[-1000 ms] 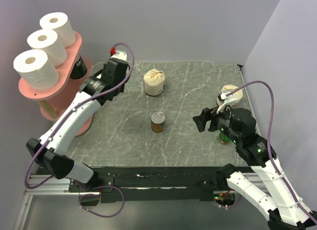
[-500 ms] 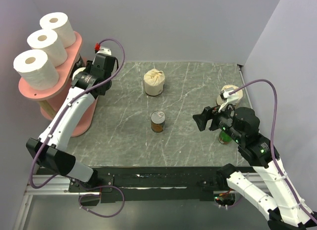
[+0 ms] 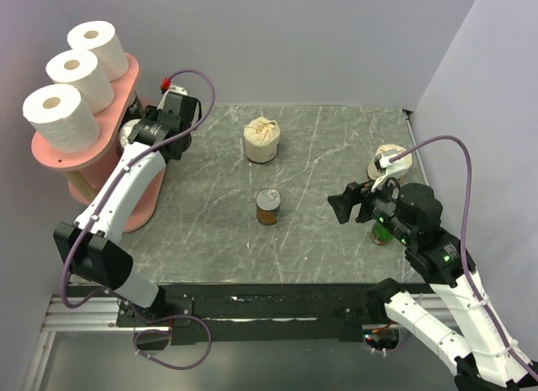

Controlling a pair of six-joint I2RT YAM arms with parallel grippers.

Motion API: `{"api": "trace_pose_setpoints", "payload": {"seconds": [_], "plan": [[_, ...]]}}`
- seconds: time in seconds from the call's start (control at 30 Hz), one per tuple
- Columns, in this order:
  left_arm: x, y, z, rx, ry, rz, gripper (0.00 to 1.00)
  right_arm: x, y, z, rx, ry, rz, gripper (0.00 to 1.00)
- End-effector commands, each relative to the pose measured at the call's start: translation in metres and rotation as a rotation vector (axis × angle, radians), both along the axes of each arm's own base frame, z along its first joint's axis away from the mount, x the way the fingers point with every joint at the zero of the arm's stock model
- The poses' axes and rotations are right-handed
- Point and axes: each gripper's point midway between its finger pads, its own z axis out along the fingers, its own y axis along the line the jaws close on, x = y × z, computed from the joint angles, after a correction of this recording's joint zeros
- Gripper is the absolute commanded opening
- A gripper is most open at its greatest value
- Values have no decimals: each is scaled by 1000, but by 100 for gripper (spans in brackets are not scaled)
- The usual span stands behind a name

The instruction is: Place and organize the paper towels onto the shelf

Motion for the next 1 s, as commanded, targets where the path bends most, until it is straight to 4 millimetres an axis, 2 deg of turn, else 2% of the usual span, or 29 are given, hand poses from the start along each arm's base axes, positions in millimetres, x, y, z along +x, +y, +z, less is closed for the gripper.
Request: {"api": "trace_pose_setpoints", "payload": {"seconds": [0.0, 0.1, 0.3, 0.57, 0.73, 0.87, 0.97], "plan": [[5, 20, 22, 58, -70, 74, 49, -9, -6, 30, 22, -90, 0, 89], [4, 27, 19, 83, -58, 104, 52, -9, -8, 34, 20, -103, -3, 89], [-1, 39, 30, 158, -79, 170, 59, -10, -9, 39, 16, -120, 1, 90], [-7, 49, 45, 199, -141, 214, 63, -6, -8, 32, 9, -114, -3, 90], [-3, 42, 51, 162, -154, 192, 63, -4, -8, 30, -2, -101, -9, 90], [0, 21, 48, 126, -148, 113, 64, -4, -9, 29, 1, -119, -11, 90], [2, 14, 47, 107, -161, 112, 64, -4, -11, 34, -10, -131, -17, 91]]}}
